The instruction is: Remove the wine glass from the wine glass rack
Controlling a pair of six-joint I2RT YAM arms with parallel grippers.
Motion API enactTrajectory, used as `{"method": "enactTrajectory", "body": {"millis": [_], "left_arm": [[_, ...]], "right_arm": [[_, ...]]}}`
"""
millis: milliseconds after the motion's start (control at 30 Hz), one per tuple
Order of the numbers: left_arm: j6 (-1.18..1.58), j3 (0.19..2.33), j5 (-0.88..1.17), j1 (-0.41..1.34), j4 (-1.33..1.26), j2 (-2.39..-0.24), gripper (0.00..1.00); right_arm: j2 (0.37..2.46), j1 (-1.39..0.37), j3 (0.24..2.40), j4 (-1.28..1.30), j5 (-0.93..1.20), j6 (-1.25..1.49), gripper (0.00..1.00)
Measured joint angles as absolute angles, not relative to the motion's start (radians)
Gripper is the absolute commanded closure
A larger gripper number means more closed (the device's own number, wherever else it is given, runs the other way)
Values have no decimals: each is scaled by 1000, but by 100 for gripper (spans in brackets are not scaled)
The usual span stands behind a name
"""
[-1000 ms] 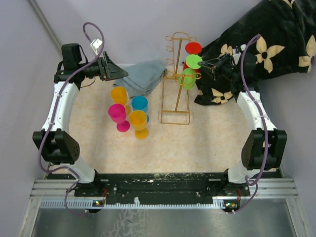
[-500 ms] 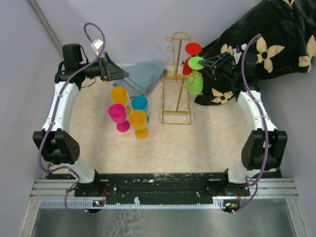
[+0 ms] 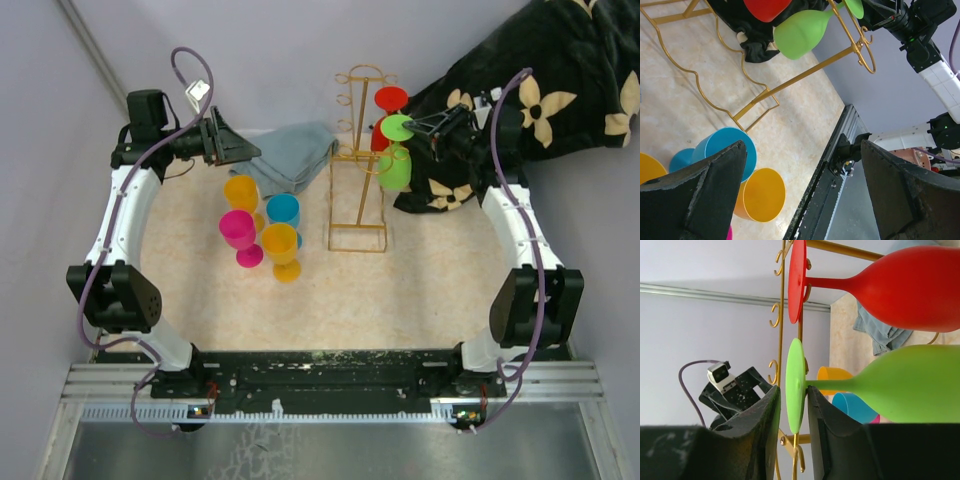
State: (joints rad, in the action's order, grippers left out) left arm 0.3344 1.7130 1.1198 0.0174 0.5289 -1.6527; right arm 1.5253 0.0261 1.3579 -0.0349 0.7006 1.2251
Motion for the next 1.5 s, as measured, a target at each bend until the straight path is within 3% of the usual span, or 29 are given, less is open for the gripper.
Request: {"method": "enactTrajectory", "body": {"millis": [167,433,1500], "left_arm": [[335,1712,1120,17,531,-1653,0],[335,1712,1122,18,532,-1653,0],[335,1701,1127,27,532,-1649,0]], "right_arm": [[1520,26,1357,-27,697,1222,74],[1498,26,1357,8,682,1205,100],[1481,34,1384,38,646,1262,100]]}}
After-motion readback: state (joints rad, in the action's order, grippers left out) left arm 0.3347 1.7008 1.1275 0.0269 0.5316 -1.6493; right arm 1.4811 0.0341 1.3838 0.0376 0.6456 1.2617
